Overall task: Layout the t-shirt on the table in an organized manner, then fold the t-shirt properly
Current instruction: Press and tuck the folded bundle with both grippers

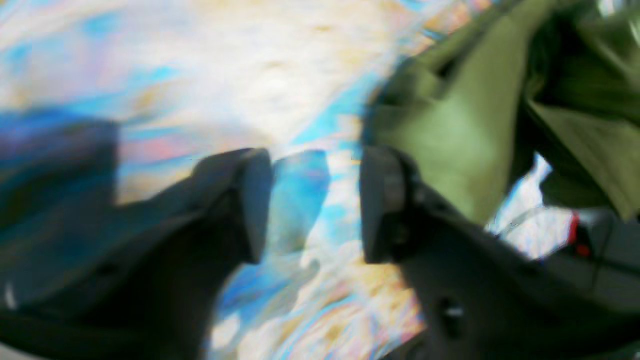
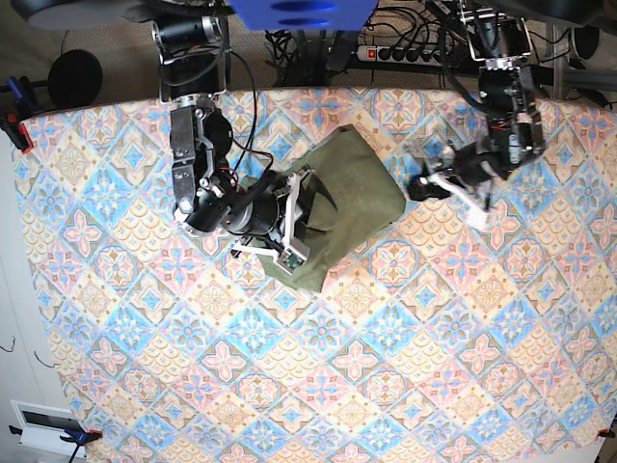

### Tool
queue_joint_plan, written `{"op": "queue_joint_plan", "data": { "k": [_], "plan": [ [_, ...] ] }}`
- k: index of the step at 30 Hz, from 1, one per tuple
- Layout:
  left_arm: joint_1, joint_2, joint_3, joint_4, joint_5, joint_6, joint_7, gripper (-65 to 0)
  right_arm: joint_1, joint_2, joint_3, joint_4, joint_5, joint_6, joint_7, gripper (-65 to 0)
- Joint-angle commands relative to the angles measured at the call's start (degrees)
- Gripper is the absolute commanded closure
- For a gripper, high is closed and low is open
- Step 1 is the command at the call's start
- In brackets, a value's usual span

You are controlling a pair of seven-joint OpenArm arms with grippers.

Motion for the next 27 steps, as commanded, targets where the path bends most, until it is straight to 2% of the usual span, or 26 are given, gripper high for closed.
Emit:
{"op": "queue_joint_plan", "data": {
  "k": [1,5,9,13,18,20,24,27],
  "plan": [
    [-0.47,-0.57,1.89,0.96,-0.94,-0.32,-1.46,-18.2,1.49,-0.40,-0.41,0.92,0.90,0.17,1.36,-0.8],
    [-0.65,-0.39,8.84,0.61,-0.94,-0.14,-5.33,-10.8,1.49,-0.40,-0.41,0.92,0.81,0.17,1.36,-0.8],
    [-3.28,-0.30,12.62,-5.37,-0.94,-0.05,-8.49,-2.2,1.49,-0.40,-0.41,1.36,0.81,0.17,1.28,-0.8],
    [-7.06,-0.30,12.53,-12.58,-1.12,-0.05,-8.93,-2.1,1.49,-0.49,-0.58,1.54,1.25,0.17,1.28,-0.8],
    [-8.73,-0.30,12.53,-13.45,-1.12,-0.05,-10.25,-2.1,1.49,-0.58,-3.57,1.45,0.63,0.17,1.36,-0.8],
    [-9.00,-0.30,12.53,-13.45,-1.29,-0.05,-10.07,-2.1,1.49,-1.28,-5.24,1.10,-2.27,0.17,2.51,-1.1],
    [-8.82,-0.30,12.53,-13.45,-1.38,-0.05,-10.07,-2.1,1.76,-3.48,-8.67,-0.48,-10.62,0.17,6.99,-8.1],
    [-8.65,-0.39,12.53,-13.45,-1.47,-0.05,-10.07,-2.1,1.76,-3.57,-11.13,-1.98,-14.58,0.17,8.92,-17.0]
  ]
}}
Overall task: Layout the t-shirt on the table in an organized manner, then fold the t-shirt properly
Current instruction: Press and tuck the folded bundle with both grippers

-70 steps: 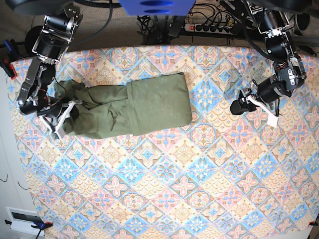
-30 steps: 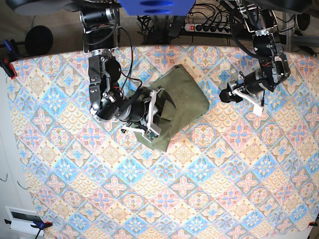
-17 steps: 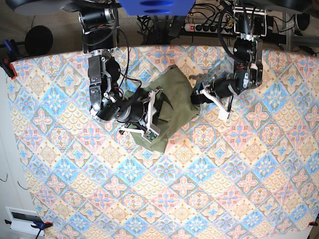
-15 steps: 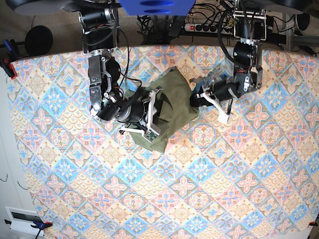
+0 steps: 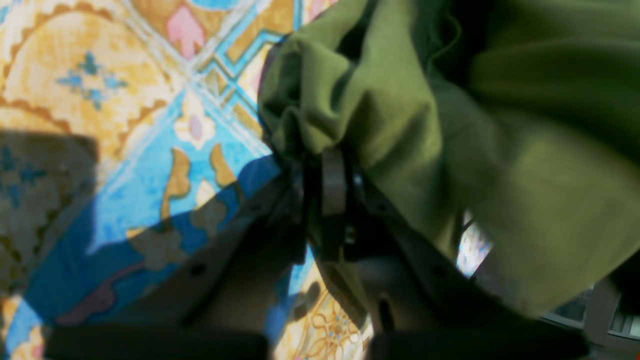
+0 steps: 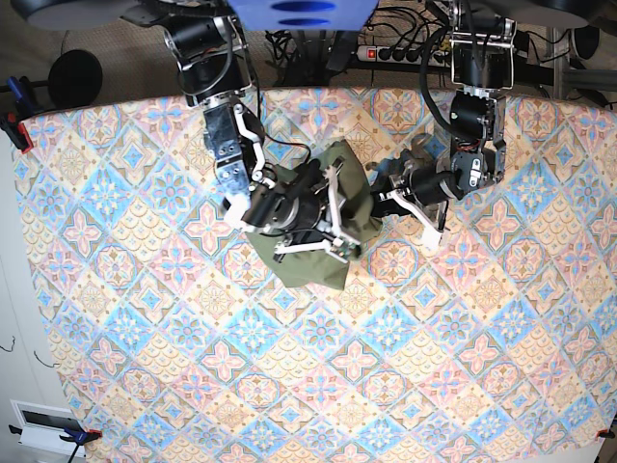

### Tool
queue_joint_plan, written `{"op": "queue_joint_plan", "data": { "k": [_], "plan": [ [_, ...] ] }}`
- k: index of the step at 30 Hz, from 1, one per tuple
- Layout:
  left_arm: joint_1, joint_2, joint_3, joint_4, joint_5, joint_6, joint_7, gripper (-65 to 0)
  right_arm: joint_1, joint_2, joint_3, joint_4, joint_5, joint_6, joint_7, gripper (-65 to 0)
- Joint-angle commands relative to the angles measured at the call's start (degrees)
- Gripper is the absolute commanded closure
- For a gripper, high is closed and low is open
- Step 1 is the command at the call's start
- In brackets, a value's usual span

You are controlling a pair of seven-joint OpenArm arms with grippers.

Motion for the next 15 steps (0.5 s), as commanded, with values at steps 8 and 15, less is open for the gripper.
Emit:
{"op": "queue_joint_plan", "data": {
  "k": [8,15],
  "plan": [
    [-0.38,-0.74,-0.19,0.47,1.96,1.41,-0.89,-2.0,0.81,-0.16,-0.32,2.05,-2.42,0.12,4.13,-24.0],
    [-0.38,-0.74,-0.19,0.65,1.87,1.41,-0.89,-1.9,-1.29,-0.16,-0.14,12.51,-2.33,0.12,4.13,-24.2]
  ]
}}
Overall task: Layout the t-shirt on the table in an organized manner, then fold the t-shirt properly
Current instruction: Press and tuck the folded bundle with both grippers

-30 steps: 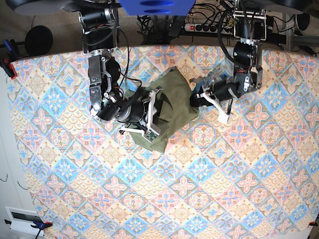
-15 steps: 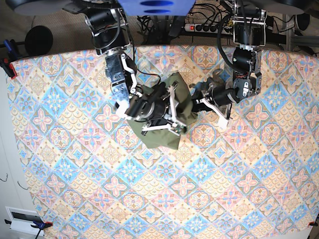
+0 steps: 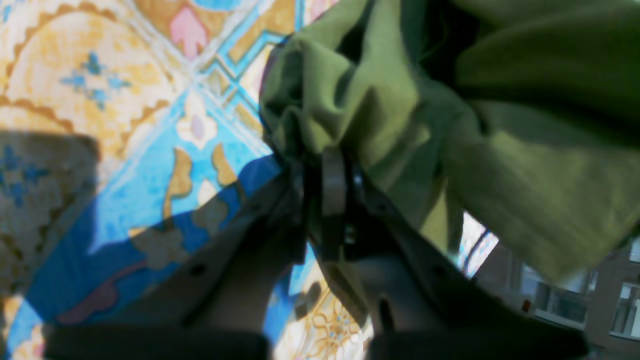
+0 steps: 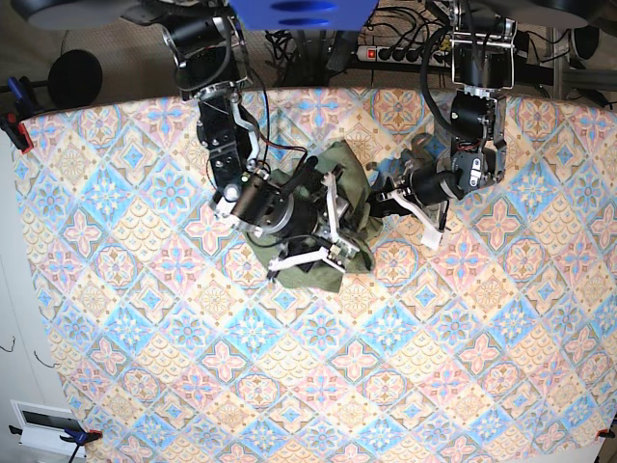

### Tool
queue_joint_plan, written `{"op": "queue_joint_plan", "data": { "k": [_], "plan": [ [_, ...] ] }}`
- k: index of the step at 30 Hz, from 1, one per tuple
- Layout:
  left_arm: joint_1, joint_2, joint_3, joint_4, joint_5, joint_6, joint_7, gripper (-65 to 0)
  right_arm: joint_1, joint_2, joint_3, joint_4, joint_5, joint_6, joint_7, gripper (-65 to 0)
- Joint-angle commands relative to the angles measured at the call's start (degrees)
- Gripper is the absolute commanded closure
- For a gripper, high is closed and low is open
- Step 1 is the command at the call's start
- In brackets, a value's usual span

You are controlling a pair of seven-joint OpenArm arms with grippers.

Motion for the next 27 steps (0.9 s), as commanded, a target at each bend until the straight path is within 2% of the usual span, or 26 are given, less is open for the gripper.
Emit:
{"op": "queue_joint_plan", "data": {
  "k": [1,8,15,19,24,27],
  "plan": [
    [-0.34,-0.70,-0.19,1.35,1.87,1.41,-0.72,-1.9,-0.95,-0.44,-0.08,1.41,0.62,0.19,0.37,-24.2],
    [2.83,-2.37,-0.46,8.65,1.87,1.41,-0.72,-1.9,-2.36,-0.35,0.36,0.97,0.71,0.19,0.55,-24.1],
    [5.20,-3.25,-3.71,9.96,1.87,1.41,-0.63,-2.0,0.90,-0.44,7.22,-1.93,0.88,0.19,3.19,-23.9],
    [5.20,-3.34,-3.88,10.14,1.87,1.41,-0.63,-1.9,3.62,-0.53,8.36,-7.20,0.53,0.19,3.27,-23.7],
    [5.90,-3.34,-5.73,10.14,-0.33,1.41,-0.63,-1.9,7.93,-0.62,9.42,-13.27,0.44,0.19,3.27,-16.6],
    [6.08,-3.25,-5.73,10.14,-1.03,1.41,-0.63,-1.9,9.51,-0.97,9.16,-15.20,0.44,0.19,3.27,-15.0]
  ]
}}
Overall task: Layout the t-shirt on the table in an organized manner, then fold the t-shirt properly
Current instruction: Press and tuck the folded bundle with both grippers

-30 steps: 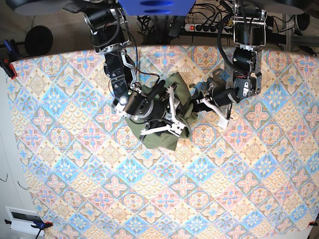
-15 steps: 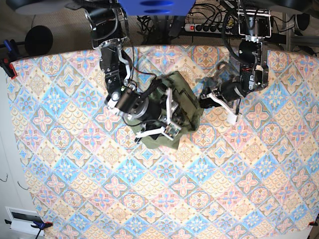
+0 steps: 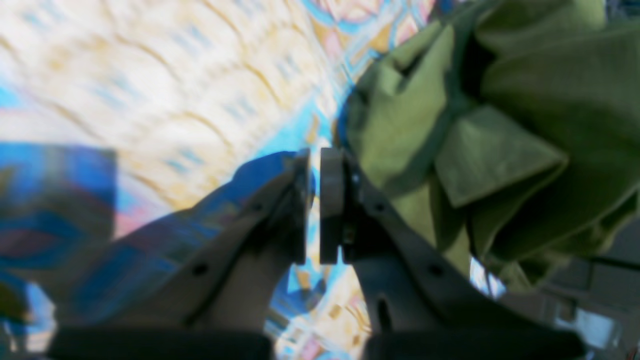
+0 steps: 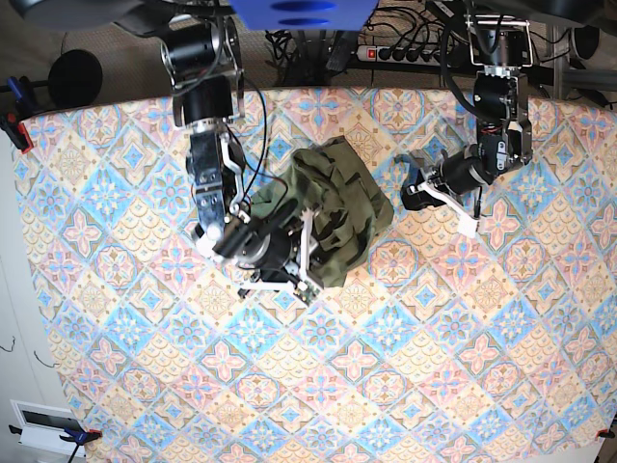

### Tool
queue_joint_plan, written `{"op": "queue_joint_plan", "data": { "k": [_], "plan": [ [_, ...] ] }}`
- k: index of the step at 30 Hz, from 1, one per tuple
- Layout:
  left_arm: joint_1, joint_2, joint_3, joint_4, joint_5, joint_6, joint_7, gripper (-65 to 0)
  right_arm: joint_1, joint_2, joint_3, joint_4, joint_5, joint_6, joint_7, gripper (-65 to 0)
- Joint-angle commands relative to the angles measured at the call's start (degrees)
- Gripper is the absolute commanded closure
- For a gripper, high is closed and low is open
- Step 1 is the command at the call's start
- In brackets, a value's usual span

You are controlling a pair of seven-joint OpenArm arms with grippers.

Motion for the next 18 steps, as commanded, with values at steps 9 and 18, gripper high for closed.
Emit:
{"op": "queue_joint_plan", "data": {
  "k": [9,18],
  "plan": [
    [-0.37,-0.39,-0.20,1.18,-1.29,-0.51,-0.65,-1.9,1.38,-2.37,-11.23,-0.44,0.62,-0.01,1.33,-14.9],
    [2.97,-0.47,-2.84,9.71,-1.29,-0.69,-0.74,-1.9,1.12,-2.37,-12.20,3.26,1.06,-0.01,1.59,-14.8]
  ]
}}
